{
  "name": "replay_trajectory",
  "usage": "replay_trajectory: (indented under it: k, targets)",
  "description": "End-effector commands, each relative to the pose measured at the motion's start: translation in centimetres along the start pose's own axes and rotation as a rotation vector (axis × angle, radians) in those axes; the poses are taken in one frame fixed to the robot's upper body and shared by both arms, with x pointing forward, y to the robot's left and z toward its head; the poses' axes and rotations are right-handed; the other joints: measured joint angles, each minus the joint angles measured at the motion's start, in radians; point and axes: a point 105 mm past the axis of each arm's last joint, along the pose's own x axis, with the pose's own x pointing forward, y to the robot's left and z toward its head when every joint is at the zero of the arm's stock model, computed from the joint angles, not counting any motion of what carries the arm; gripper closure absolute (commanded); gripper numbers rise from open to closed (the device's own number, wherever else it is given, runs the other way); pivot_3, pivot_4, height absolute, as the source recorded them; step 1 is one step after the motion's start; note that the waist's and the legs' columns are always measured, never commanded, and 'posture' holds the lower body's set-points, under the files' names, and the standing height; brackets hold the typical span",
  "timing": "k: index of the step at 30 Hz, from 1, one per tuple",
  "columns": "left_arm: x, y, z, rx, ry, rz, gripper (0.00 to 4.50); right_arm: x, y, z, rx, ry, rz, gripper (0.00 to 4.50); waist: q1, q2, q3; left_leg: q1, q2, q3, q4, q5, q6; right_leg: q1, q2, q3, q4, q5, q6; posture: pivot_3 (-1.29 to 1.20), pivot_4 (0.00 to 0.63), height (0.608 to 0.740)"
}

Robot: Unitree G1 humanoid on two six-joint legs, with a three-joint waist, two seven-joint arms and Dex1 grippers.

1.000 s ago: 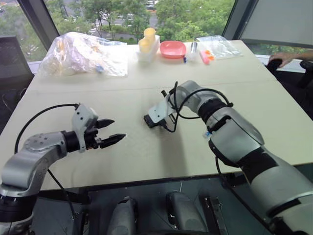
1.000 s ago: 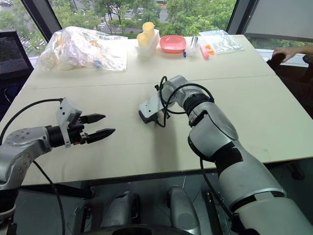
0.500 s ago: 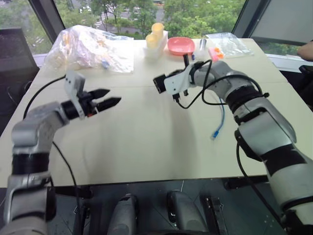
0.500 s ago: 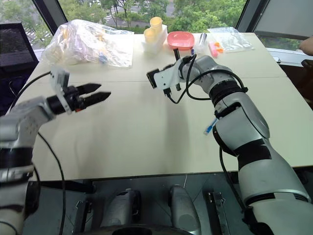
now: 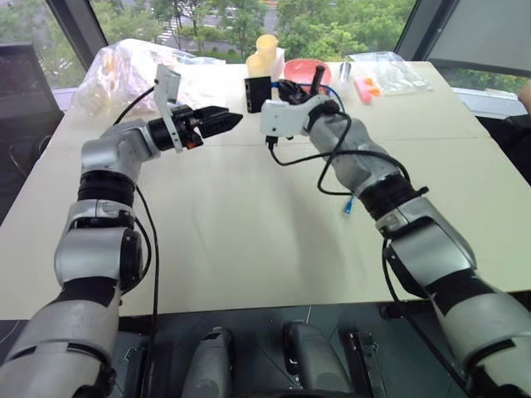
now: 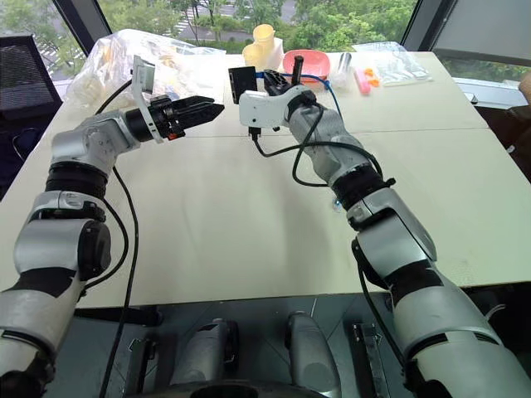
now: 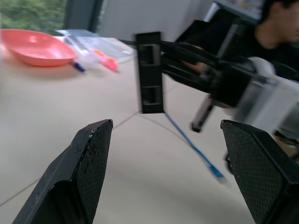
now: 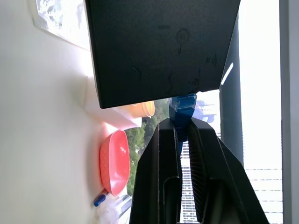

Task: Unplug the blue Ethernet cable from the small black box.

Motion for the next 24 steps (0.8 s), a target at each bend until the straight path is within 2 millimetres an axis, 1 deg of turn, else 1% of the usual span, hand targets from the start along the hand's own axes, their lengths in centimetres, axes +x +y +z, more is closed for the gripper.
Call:
replay_trajectory:
  k: [1,5,9,15,17,21,24]
  targets:
    - [0.4,-0.1,2.6,0.057,-0.073,0.014,0.64,-0.3,-2.9,1.3,0.001,-0.043,-0.11,4.48,-0.001,0.0,0.0,0.0,0.0,0.0,0.0,0.0,0.0,0.0,0.0,0.0,0.0,0.0,0.0,0.0,0.15,0.74]
    - [1.6,-0.4,3.3,0.114,-0.077,0.022,0.64,-0.5,-2.7,2.2,0.007,-0.058,-0.117,4.48,-0.001,0.0,0.0,-0.001,0.0,0.001,0.0,0.0,0.0,-0.001,0.0,0.0,0.0,0.001,0.001,0.0,0.15,0.74]
    - [2.6,-0.9,3.7,0.124,-0.086,0.001,0.64,-0.4,-2.3,2.8,0.009,-0.068,-0.112,4.48,-0.001,0.0,0.0,-0.001,0.0,0.001,0.0,0.0,0.0,-0.001,0.0,0.0,0.0,0.001,0.001,0.0,0.15,0.74]
    - [3.9,-1.7,4.0,0.133,-0.098,-0.019,0.64,-0.3,-1.8,3.0,0.01,-0.067,-0.097,4.48,-0.001,0.0,0.0,-0.001,0.0,0.001,0.0,0.0,0.0,-0.001,0.0,0.001,0.0,0.001,0.001,0.0,0.15,0.74]
    - [4.1,-1.8,4.0,0.136,-0.095,-0.025,0.64,-0.3,-1.7,3.0,0.01,-0.066,-0.094,4.48,-0.001,0.0,0.0,-0.001,0.0,0.001,0.0,0.0,0.0,-0.001,0.0,0.001,0.0,0.001,0.001,0.0,0.15,0.74]
    - [4.2,-3.0,4.2,0.127,-0.092,-0.119,0.64,-0.4,-1.3,2.4,0.011,-0.043,-0.077,4.48,-0.002,0.0,0.0,-0.001,0.0,0.0,0.0,0.0,0.0,-0.001,0.0,0.001,0.0,0.001,0.001,0.0,0.15,0.74]
    - [3.8,-3.0,4.1,0.113,-0.085,-0.138,0.64,-0.4,-0.9,2.0,0.011,-0.03,-0.065,4.48,-0.001,0.0,0.0,-0.001,0.0,0.0,0.0,0.0,0.0,-0.001,0.001,0.001,0.0,0.001,0.001,0.0,0.15,0.74]
